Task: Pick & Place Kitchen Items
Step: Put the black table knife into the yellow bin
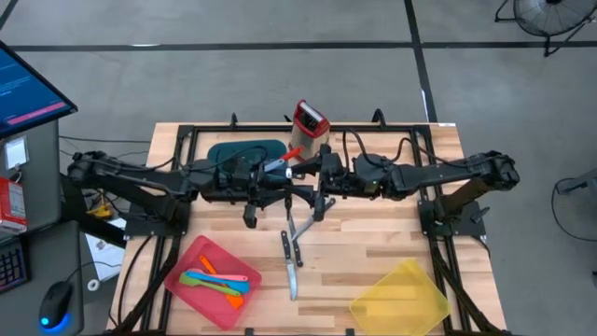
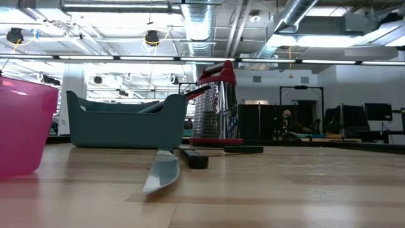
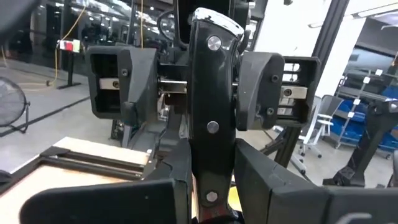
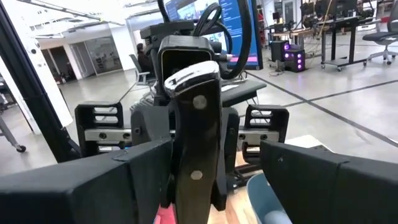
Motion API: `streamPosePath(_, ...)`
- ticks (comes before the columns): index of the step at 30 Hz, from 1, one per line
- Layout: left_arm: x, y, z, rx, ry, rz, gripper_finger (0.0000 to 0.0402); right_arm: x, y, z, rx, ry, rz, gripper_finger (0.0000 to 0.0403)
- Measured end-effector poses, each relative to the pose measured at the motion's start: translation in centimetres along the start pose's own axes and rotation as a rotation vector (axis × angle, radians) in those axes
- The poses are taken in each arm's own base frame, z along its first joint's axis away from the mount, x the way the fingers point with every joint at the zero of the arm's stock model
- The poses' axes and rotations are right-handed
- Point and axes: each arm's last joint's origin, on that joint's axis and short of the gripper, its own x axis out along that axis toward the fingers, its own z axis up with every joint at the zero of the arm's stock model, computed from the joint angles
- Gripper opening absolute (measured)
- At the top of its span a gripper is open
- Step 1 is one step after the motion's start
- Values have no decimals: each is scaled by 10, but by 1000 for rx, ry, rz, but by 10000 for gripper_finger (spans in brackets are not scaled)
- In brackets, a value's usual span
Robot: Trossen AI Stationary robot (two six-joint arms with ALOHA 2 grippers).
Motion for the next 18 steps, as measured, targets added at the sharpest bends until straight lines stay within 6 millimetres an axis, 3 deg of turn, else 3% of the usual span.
streamPosePath(6,6,1,-8,1,32,-4,59,1,-4,0,-4,3,-11,207)
streamPosePath(12,8,6,-10,12,38,17,59,1,-6,-2,-7,40,-17,85)
streamPosePath(18,8,8,-9,12,35,19,68,1,-7,-1,-12,32,-31,87)
